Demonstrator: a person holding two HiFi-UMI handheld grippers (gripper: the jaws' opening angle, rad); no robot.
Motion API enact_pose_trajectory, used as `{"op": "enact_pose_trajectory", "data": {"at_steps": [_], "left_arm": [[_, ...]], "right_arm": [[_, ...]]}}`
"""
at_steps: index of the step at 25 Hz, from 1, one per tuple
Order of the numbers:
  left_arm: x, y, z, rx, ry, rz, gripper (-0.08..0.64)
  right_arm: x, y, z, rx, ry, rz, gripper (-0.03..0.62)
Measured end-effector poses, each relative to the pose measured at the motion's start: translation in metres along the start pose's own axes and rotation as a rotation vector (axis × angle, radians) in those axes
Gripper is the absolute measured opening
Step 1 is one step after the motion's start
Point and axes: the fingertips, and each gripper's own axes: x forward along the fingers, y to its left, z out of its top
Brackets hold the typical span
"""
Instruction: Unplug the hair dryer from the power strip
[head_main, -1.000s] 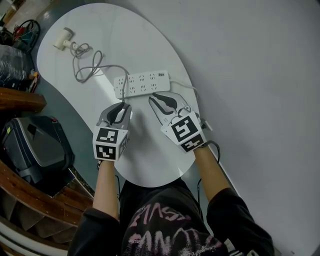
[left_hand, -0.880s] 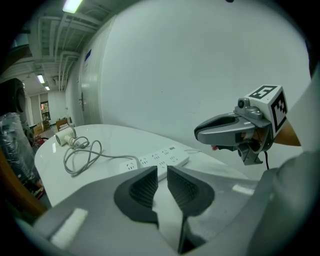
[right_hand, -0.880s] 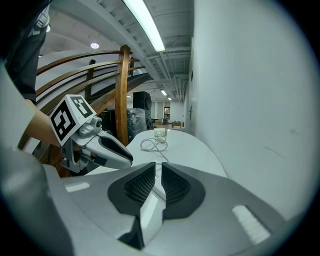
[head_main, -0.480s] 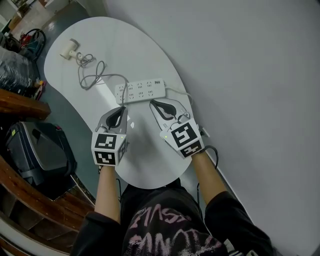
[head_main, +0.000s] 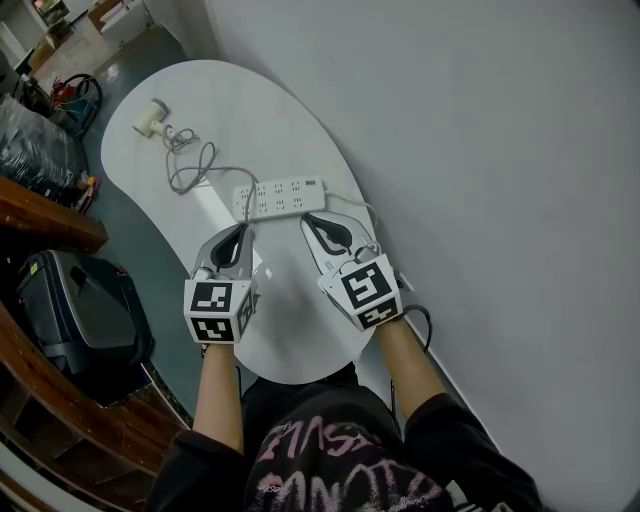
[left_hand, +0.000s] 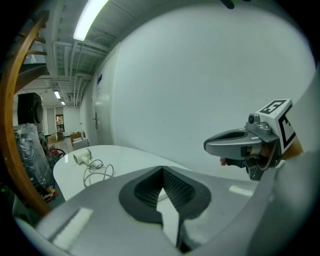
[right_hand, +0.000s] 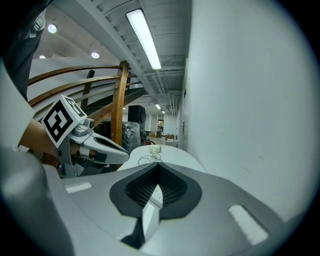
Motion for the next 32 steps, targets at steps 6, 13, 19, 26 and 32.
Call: {"op": "enact_pose_trajectory", "data": {"at_steps": [6, 13, 19, 26, 32], "left_arm": [[-0.017, 0.0, 0.021, 0.01, -0.056, 0.036, 0.006], [-0.042, -0.005, 0.044, 0.032, -0.124, 0.068, 0.006], [-0.064, -0.003, 0.066, 0.028, -0.186, 0.1, 0.006], [-0.084, -0.009, 0.088, 0.034, -0.232, 0.129, 0.006], [-0.099, -0.013, 0.099, 0.021, -0.275, 0.152, 0.006]], "right_arm": [[-0.014, 0.005, 0.016, 0.002, -0.041, -0.011, 0.014], [-0.034, 0.005, 0.033, 0.015, -0.083, -0.043, 0.014], [-0.052, 0.003, 0.047, 0.034, -0.119, -0.049, 0.014], [-0.066, 0.004, 0.072, 0.032, -0.174, -0.057, 0.011], [-0.084, -0.004, 0.076, 0.055, -0.196, -0.086, 0.011]]}}
